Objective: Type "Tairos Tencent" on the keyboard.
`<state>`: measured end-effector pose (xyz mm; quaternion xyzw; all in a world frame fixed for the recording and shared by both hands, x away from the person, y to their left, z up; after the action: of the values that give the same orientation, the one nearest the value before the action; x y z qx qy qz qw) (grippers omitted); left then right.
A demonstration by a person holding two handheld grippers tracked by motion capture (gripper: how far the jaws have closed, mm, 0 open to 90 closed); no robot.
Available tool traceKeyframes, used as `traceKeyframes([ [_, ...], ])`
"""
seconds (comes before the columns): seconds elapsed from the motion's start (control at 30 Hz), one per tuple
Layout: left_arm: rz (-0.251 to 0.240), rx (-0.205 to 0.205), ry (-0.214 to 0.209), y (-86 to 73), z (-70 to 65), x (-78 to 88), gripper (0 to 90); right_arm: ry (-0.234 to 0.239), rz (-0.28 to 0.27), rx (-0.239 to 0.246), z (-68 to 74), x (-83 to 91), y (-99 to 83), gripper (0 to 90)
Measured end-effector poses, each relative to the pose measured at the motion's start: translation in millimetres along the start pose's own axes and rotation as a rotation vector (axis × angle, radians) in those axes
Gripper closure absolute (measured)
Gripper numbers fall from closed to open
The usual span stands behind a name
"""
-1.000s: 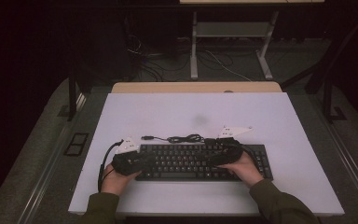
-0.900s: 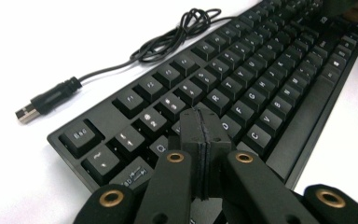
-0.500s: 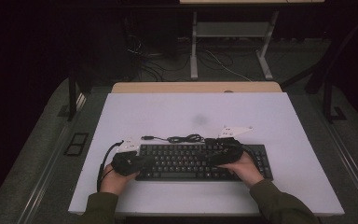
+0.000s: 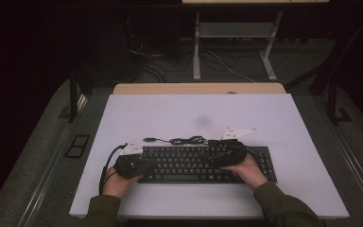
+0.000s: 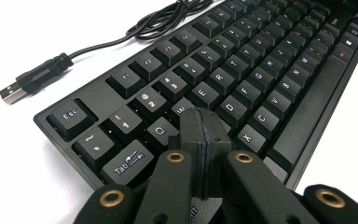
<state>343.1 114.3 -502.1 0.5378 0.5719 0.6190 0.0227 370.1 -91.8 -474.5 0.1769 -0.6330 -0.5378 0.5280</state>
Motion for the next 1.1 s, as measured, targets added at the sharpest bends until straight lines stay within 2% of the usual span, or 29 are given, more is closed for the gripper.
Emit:
traceKeyframes([
  [0.53, -0.033, 0.023, -0.013, 5.8, -0.8, 4.5, 88.6, 0.0, 0.001, -0.005, -0.3, 0.0, -0.5, 24.7],
  [0.8, -0.05, 0.025, -0.026, 9.9, -4.5, 5.3, 80.7, -0.002, -0.001, -0.006, -1.0, 0.3, -0.3, 24.7],
  [1.07, -0.068, 0.008, -0.043, 14.5, -13.5, 2.5, 63.3, -0.002, -0.002, -0.002, -0.8, 0.8, 0.4, 24.7],
  [1.1, -0.071, 0.003, -0.045, 15.0, -14.7, 1.9, 63.3, -0.002, -0.002, -0.002, -0.8, 0.8, 0.4, 24.7],
])
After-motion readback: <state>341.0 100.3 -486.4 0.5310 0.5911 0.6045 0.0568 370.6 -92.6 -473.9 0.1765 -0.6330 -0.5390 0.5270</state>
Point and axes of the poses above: each handheld gripper's, and its own axes: x roughly backward along the jaws, y roughly out of its top, z roughly to its left, the point moved 10 cm from there along -x, roughly forward along the jaws, and after that the axes turned 7 degrees about x, right-handed, at the moved point
